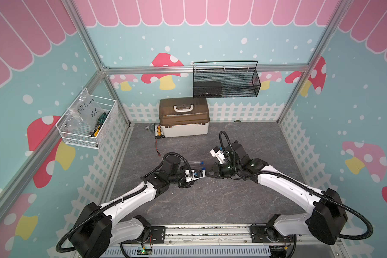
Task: Insert stoppers into test tubes
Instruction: Pick up the test tube at the center of the board, then pick up the stopper from the center of the board.
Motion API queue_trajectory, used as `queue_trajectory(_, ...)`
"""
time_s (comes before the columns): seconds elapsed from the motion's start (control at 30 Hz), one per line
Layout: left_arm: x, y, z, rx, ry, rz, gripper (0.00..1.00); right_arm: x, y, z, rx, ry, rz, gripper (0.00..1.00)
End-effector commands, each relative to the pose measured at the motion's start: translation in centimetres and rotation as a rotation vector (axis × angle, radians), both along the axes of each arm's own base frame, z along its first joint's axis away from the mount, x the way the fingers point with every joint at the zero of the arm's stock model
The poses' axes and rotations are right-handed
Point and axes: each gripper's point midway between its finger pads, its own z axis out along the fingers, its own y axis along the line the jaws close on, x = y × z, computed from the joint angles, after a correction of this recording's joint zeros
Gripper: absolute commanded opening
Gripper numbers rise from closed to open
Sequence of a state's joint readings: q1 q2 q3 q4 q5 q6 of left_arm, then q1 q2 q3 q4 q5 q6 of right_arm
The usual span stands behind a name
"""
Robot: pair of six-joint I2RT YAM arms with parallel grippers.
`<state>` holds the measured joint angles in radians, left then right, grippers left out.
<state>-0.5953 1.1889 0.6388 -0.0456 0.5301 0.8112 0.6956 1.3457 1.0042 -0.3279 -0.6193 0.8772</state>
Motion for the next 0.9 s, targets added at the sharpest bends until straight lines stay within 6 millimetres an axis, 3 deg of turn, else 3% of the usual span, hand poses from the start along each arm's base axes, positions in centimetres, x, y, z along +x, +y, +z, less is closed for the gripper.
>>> queue_trajectory(0.0,0.2,0.4,0.3,0.007,0.009,0.026,0.07,-0.4,0.2,1.4,0.033,-0.014,0.011,0.19)
queue_trajectory(0.2,0.8,1.1,0.4,0.013,0.026,0.087,0.02,1.4,-0.4,2.6,0.029,-0.098,-0.014,0.43)
queue_trajectory(0.3,1.6,1.8,-0.3,0.055,0.032,0.131,0.01,3.6,-2.8,2.4,-0.053,-0.201,-0.067,0.46)
queue_trajectory(0.43,2.9,2.6,-1.0,0.107,0.030,0.200,0.00,6.7,-6.8,1.3,-0.317,-0.474,-0.069,0.46)
queue_trajectory(0.53,4.0,3.2,-1.0,0.109,0.032,0.261,0.00,8.7,-8.8,0.6,-0.516,-0.760,0.035,0.46)
queue_trajectory(0.67,4.7,3.9,-0.9,0.109,0.040,0.301,0.00,9.6,-8.8,-1.3,-0.665,-1.129,0.340,0.50)
queue_trajectory(0.87,5.4,4.6,-0.8,0.093,0.046,0.340,0.00,11.4,-7.9,-7.2,-0.725,-1.152,0.703,0.51)
